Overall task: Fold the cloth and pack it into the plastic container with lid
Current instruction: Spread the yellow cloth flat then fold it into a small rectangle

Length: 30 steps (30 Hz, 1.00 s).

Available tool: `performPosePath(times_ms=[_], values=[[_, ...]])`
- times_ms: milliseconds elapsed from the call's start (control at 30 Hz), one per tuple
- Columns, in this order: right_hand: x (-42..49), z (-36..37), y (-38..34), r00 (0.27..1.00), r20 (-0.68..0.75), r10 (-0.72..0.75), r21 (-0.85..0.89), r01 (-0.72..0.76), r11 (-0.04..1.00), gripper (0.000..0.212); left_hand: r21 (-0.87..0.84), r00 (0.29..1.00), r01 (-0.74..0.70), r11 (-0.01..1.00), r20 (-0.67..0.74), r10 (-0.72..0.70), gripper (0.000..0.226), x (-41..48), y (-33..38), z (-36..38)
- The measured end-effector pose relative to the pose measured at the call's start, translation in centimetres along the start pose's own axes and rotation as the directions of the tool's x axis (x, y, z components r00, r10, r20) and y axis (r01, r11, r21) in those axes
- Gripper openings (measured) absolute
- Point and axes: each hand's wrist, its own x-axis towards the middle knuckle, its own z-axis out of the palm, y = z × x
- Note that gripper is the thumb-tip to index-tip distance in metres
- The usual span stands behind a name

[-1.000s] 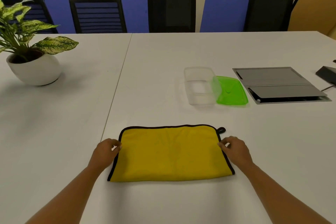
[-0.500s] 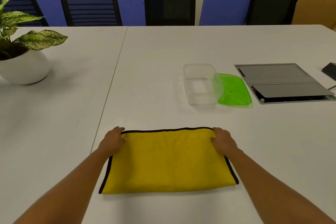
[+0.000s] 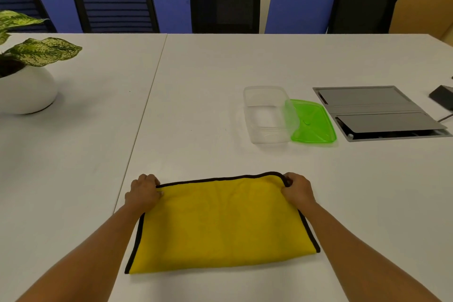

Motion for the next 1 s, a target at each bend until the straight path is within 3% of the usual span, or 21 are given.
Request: performPosePath(times_ms=[200, 300, 367, 467, 633, 733, 800, 867, 933, 1000], values=[[-2.3, -0.9, 1.5, 0.989, 0.142, -0.047, 0.419, -0.017, 0.908, 0.013, -0.258, 0.996, -0.054, 0.965, -0.088, 0.032, 0.033, -1.0, -0.2, -0.4], [-3.2, -1.9, 2.6, 0.966, 0.254, -0.055, 0.562, -0.101, 0.821, 0.011, -0.557, 0.995, -0.091, 0.825, -0.074, 0.060, 0.013, -2.8, -0.5, -1.8], [-3.7, -2.8, 3.3, 0.939, 0.334, -0.087, 0.568, -0.127, 0.813, 0.031, -0.709, 0.995, -0.050, 0.703, 0.023, 0.094, 0.006, -4.2, -1.1, -2.9], [-4.3, -4.2, 4.3, 0.867, 0.483, -0.122, 0.525, -0.175, 0.833, 0.086, -0.761, 0.943, 0.082, 0.644, 0.268, 0.197, 0.009, -5.8, -2.6, -4.2], [-5.5, -6.3, 5.6, 0.646, 0.751, -0.136, 0.405, -0.288, 0.868, 0.091, -0.690, 0.758, 0.184, 0.700, 0.553, 0.346, 0.071, -7.7, -5.0, -5.5], [-6.4, -7.6, 6.0, 0.431, 0.887, -0.165, 0.319, -0.316, 0.894, 0.071, -0.660, 0.613, 0.209, 0.721, 0.664, 0.429, 0.057, -8.1, -5.7, -6.5], [-6.8, -7.9, 6.1, 0.333, 0.922, -0.196, 0.298, -0.291, 0.909, 0.056, -0.653, 0.516, 0.182, 0.735, 0.700, 0.493, 0.040, -8.5, -5.6, -7.0], [-7.0, -7.7, 6.1, 0.355, 0.920, -0.169, 0.279, -0.288, 0.916, 0.062, -0.619, 0.532, 0.176, 0.765, 0.714, 0.455, 0.046, -8.5, -5.4, -6.8], [-7.1, -7.1, 6.0, 0.496, 0.863, -0.095, 0.272, -0.298, 0.915, 0.079, -0.599, 0.643, 0.205, 0.774, 0.678, 0.355, 0.063, -8.2, -5.2, -5.9], [-6.9, -6.3, 6.3, 0.666, 0.744, -0.048, 0.297, -0.266, 0.917, 0.088, -0.602, 0.754, 0.205, 0.772, 0.600, 0.267, 0.054, -7.6, -5.0, -4.8]])
